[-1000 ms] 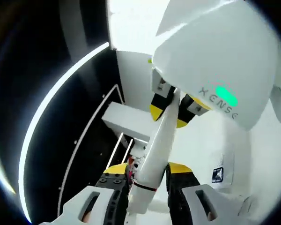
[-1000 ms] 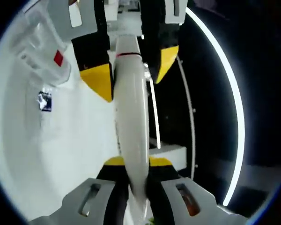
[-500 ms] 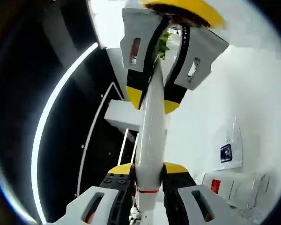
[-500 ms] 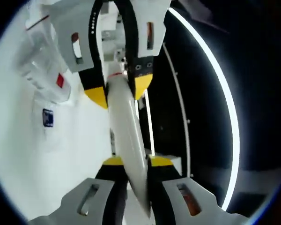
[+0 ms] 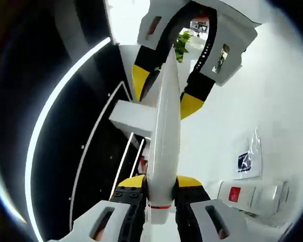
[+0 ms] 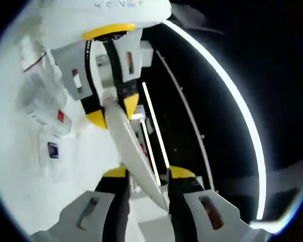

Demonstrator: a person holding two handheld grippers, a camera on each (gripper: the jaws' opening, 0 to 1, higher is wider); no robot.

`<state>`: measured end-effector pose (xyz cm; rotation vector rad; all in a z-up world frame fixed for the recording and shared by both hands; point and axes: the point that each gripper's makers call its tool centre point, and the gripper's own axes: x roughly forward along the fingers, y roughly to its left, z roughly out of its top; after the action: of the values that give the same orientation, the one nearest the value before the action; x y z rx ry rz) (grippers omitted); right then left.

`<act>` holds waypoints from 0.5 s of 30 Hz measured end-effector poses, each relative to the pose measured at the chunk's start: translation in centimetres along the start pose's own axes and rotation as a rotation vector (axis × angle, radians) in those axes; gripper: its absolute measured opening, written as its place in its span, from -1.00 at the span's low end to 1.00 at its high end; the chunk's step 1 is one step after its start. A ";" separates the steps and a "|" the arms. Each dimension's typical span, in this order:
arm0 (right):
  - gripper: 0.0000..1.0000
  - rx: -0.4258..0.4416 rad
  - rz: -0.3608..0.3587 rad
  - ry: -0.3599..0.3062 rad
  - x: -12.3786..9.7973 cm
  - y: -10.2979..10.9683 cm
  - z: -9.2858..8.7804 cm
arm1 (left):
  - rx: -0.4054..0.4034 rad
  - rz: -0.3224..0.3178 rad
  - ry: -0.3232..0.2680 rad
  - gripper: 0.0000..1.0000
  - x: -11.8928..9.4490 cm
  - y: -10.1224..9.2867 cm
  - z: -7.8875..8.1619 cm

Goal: Arrange the skincare products in the storage area until every visible bottle or jar stands upright without overlapping.

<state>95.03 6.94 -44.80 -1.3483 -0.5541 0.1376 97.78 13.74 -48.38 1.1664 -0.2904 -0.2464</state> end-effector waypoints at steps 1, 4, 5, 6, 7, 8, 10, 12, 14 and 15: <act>-0.43 0.012 -0.025 -0.013 -0.1 -0.7 0.2 | -0.014 0.008 -0.004 -0.62 0.0 0.2 -0.1; -0.46 0.042 -0.081 -0.038 -0.4 -2.1 0.3 | -0.113 0.024 -0.005 -0.62 -0.2 1.2 -0.6; -0.50 0.048 -0.103 -0.050 -0.5 -2.6 0.4 | -0.133 0.029 -0.006 -0.62 -0.4 1.4 -0.6; -0.56 0.061 -0.131 -0.062 -0.7 -3.2 0.4 | -0.175 0.040 -0.013 -0.62 -0.6 1.8 -0.8; -0.64 0.081 -0.173 -0.069 -1.0 -4.1 0.3 | -0.234 0.043 -0.004 -0.62 -0.8 2.1 -1.2; -0.76 0.089 -0.187 -0.079 -1.1 -4.4 0.3 | -0.263 0.041 0.002 -0.62 -0.9 2.3 -1.5; -0.93 0.103 -0.173 -0.108 -1.1 -4.6 0.1 | -0.322 0.057 0.012 -0.62 -1.0 2.8 -2.2; -1.00 0.142 -0.154 -0.088 -1.1 -4.3 -0.4 | -0.456 0.059 -0.001 -0.62 -0.9 3.3 -2.9; -1.00 0.136 -0.157 -0.074 -0.9 -4.2 -0.6 | -0.614 0.085 -0.020 -0.62 -1.3 4.6 -3.8; -1.00 0.139 -0.154 -0.070 -0.9 -4.2 -0.7 | -0.678 0.087 -0.028 -0.62 -1.2 5.2 -4.5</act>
<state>93.65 4.99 -41.21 -1.1648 -0.6929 0.0952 98.46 19.96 -45.34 0.4796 -0.2530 -0.2572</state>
